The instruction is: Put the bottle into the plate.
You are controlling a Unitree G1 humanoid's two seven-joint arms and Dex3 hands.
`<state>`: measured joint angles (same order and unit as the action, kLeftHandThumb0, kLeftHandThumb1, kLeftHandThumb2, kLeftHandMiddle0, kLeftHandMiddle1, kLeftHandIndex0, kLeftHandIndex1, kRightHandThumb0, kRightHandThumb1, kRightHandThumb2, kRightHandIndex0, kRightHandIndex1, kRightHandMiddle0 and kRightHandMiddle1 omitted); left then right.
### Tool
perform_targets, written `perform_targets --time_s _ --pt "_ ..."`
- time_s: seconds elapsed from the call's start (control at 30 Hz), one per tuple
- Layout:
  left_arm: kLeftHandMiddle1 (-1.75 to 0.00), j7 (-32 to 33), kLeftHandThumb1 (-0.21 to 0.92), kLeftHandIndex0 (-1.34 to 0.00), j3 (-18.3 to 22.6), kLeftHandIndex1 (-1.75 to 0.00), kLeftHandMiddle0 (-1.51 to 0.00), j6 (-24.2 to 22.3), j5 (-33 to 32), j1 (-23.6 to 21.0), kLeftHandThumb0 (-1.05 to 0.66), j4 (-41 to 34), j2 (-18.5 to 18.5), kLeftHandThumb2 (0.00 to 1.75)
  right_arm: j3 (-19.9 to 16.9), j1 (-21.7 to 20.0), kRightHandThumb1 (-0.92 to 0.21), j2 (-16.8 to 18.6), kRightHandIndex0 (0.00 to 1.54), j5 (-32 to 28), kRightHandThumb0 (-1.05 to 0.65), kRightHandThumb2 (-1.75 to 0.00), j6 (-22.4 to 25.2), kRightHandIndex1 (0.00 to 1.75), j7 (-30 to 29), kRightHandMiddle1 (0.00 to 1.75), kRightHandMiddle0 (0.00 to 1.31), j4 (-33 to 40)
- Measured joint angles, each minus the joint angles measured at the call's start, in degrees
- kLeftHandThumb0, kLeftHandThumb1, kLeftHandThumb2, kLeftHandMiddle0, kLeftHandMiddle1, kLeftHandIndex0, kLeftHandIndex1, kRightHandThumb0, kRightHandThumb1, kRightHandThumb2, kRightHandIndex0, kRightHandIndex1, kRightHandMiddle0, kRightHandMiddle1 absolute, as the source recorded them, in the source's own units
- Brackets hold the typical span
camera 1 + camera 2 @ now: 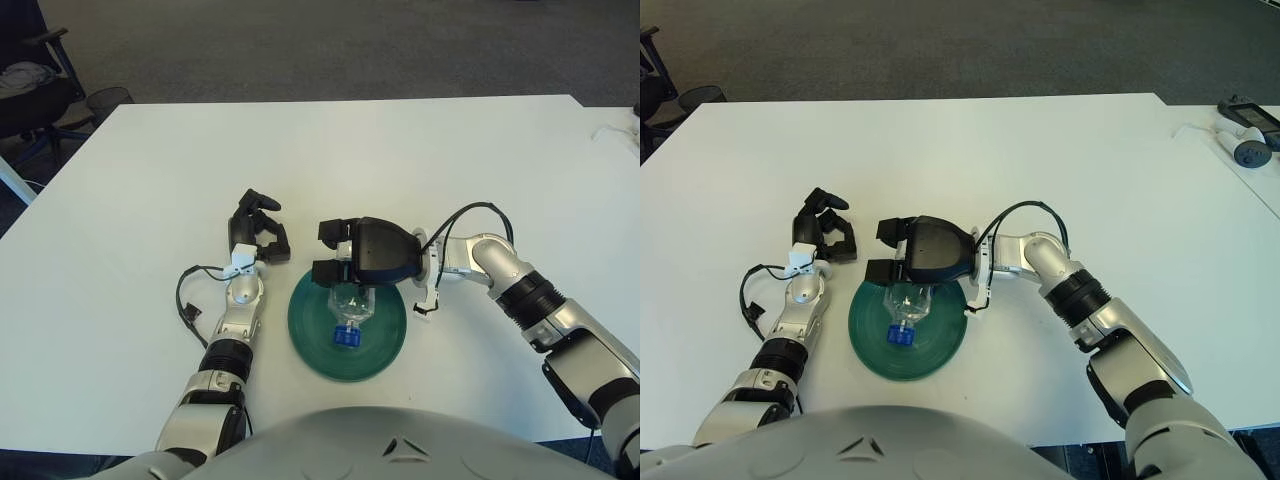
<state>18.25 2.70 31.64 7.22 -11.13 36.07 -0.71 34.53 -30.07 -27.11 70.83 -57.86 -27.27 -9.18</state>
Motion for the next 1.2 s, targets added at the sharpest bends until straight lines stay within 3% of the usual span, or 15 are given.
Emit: perform_targets --time_s 0.07,0.1,0.17,0.2,0.3,0.4,0.6,0.87,1.2 --pt "-1.67 0.02 0.01 -0.62 -0.02 -1.75 -0.86 0.0 0.02 -0.02 0.0 0.04 0.01 1.65 0.0 -0.01 -0.68 -0.27 0.33 0.0 -0.29 -0.84 0.45 1.45 0.05 1.73 0.35 0.65" --pt "-1.67 0.03 0.0 -0.62 -0.03 -1.75 -0.87 0.0 0.02 -0.03 0.0 0.05 0.01 1.65 -0.01 -0.05 -0.7 -0.48 0.28 0.0 -0.32 -0.82 0.59 1.27 0.14 1.59 0.28 0.88" --pt "-1.68 0.2 -0.01 -0.63 -0.07 -1.75 -0.87 -0.02 0.12 -0.04 0.0 0.04 0.02 1.67 0.0 -0.35 -0.76 -1.14 0.22 0.0 -0.41 -0.74 0.6 0.65 0.86 1.11 0.11 1.33" --pt "-1.68 0.38 -0.01 -0.63 -0.11 -1.75 -0.87 -0.05 0.25 -0.04 0.0 0.02 0.02 1.67 0.0 -0.51 -0.79 -1.51 0.21 0.08 -0.45 -0.71 0.64 0.46 1.32 0.95 0.07 1.51" --pt "-1.69 1.16 -0.02 -0.64 -0.24 -1.75 -0.88 -0.31 0.87 -0.04 0.0 -0.05 0.03 1.68 0.0 -0.86 -0.88 -2.85 0.15 0.7 -0.53 -0.59 1.39 0.16 2.59 0.62 0.02 2.47" --pt "-1.68 1.49 -0.03 -0.65 -0.31 -1.75 -0.89 -0.48 1.33 -0.04 0.0 -0.07 0.05 1.69 -0.08 -1.04 -0.9 -4.05 0.08 1.27 -0.58 -0.53 2.41 0.05 3.47 0.44 0.01 3.6" --pt "-1.68 1.52 -0.01 -0.63 -0.32 -1.75 -0.87 -0.47 1.33 -0.12 0.0 0.12 0.15 1.67 -0.62 -0.97 -0.88 -6.0 0.01 2.11 -0.59 -0.48 4.94 0.0 4.39 0.32 0.0 7.24" --pt "-1.7 1.48 0.03 -0.6 -0.4 -1.75 -0.83 0.06 1.31 -0.6 0.0 0.9 0.4 1.63 -0.57 -0.98 -0.58 -7.02 0.0 2.69 -0.48 -0.82 5.89 0.0 4.37 0.35 0.0 8.29" --pt "-1.71 1.05 0.05 -0.58 -0.41 -1.75 -0.82 0.9 1.23 -0.97 0.0 1.67 0.77 1.61 -0.43 -1.82 -0.48 -7.78 0.0 1.64 -0.43 -0.96 4.47 0.0 5.04 0.4 0.0 7.81"
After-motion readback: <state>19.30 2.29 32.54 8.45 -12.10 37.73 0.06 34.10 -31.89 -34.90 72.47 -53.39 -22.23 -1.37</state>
